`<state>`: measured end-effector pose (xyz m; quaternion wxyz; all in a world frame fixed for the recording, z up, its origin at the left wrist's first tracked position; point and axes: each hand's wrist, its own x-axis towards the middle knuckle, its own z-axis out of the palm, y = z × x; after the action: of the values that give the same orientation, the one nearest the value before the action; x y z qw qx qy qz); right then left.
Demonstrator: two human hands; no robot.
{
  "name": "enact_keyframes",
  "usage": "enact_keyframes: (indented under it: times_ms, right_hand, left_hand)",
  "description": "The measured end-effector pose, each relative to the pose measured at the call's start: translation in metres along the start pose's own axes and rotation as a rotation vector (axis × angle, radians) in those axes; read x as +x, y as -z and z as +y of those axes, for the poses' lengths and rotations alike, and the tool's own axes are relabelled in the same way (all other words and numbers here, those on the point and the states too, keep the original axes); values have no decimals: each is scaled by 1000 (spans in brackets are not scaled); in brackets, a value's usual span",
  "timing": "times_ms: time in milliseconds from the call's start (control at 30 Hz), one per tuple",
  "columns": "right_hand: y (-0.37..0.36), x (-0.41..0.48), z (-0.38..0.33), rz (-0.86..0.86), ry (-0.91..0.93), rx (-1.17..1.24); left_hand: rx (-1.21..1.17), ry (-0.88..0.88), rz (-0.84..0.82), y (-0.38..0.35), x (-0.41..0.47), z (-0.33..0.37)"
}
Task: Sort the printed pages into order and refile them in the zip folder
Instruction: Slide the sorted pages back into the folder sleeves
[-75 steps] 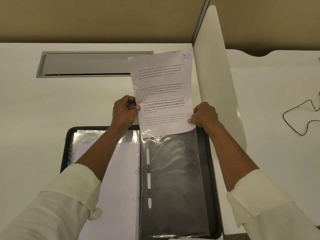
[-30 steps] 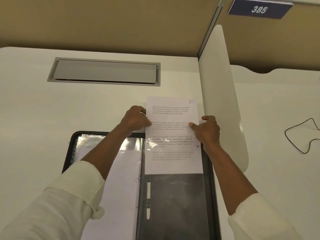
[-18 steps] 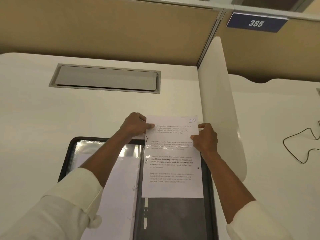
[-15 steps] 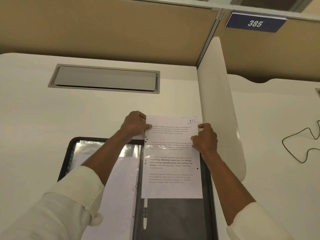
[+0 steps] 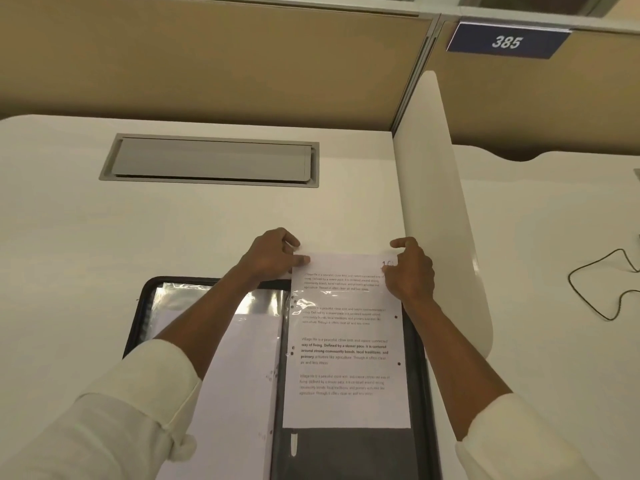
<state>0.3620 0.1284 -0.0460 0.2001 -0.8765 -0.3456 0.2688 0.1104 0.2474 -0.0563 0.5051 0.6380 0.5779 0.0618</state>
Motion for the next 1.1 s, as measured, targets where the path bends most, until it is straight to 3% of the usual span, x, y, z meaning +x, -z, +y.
enact_keyframes:
  times_ms: [100,267,400,467,700,933,1100]
  right_hand:
    - [2,-3,1,-32,16,-48]
    - [9,-1,-10,-138,77,-144]
    - [7,2,-27,-223,285,-340]
    - [3,2,-34,-280,390,-318]
    - [-21,-11,-52,-535,546,-349]
    - [-36,-23,-48,-545,634,-366]
    - [-39,-22,-44,-525,664,-354]
  left_hand:
    - [37,-59,30,2,0,0]
    - [184,-114,-64,-1,-9,-4]
    - [258,-156,-97,-5,-18,-8]
    - [298,-181,-97,-7,-26,-9]
    - [256,-191,24,-14,-47,-18]
    - [430,-315,300,-35,-94,-36]
    - [469,-244,347,-74,-150,-54]
